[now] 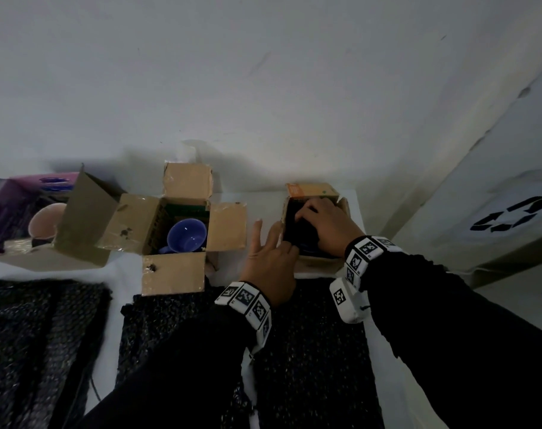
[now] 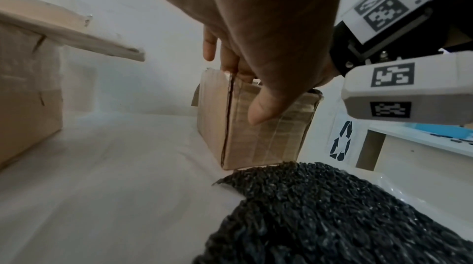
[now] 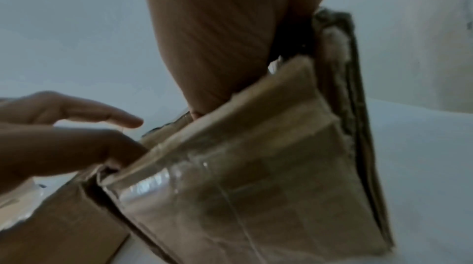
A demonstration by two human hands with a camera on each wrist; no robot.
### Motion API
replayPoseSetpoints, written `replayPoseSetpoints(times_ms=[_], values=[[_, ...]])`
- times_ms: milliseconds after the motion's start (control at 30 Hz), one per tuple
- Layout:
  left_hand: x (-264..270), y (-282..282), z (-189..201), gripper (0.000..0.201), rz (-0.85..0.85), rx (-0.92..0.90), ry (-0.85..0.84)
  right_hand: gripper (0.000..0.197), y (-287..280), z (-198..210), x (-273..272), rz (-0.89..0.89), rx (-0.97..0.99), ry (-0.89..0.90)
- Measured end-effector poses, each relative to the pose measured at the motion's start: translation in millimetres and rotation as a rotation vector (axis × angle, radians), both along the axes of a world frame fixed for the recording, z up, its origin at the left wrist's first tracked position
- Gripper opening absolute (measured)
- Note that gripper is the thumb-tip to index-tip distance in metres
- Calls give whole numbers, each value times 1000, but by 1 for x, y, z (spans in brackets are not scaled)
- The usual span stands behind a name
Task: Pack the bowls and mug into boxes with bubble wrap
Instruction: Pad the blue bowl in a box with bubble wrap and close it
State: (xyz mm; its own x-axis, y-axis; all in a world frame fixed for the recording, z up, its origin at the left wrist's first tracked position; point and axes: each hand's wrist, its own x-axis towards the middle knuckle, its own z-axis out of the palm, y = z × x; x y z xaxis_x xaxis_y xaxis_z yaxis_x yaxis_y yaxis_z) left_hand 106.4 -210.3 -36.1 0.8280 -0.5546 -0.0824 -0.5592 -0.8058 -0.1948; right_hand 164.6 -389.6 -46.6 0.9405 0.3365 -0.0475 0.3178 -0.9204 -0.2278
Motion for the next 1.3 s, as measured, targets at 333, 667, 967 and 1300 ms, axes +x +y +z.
replayPoseSetpoints(times_ms=[333, 667, 967, 1300], values=[[2, 7, -10, 43, -139, -38, -99, 45, 10, 5, 6, 65, -69, 48], [9, 9, -15, 55, -134, -71, -136, 33, -1, -10, 19, -67, 189, 120], [5, 2, -22, 47, -77, -33, -153, 15, 10, -11, 24, -129, 207, 12], [12, -10, -25, 44, -14, -52, -65, 36, -11, -19, 21, -64, -123, -81]])
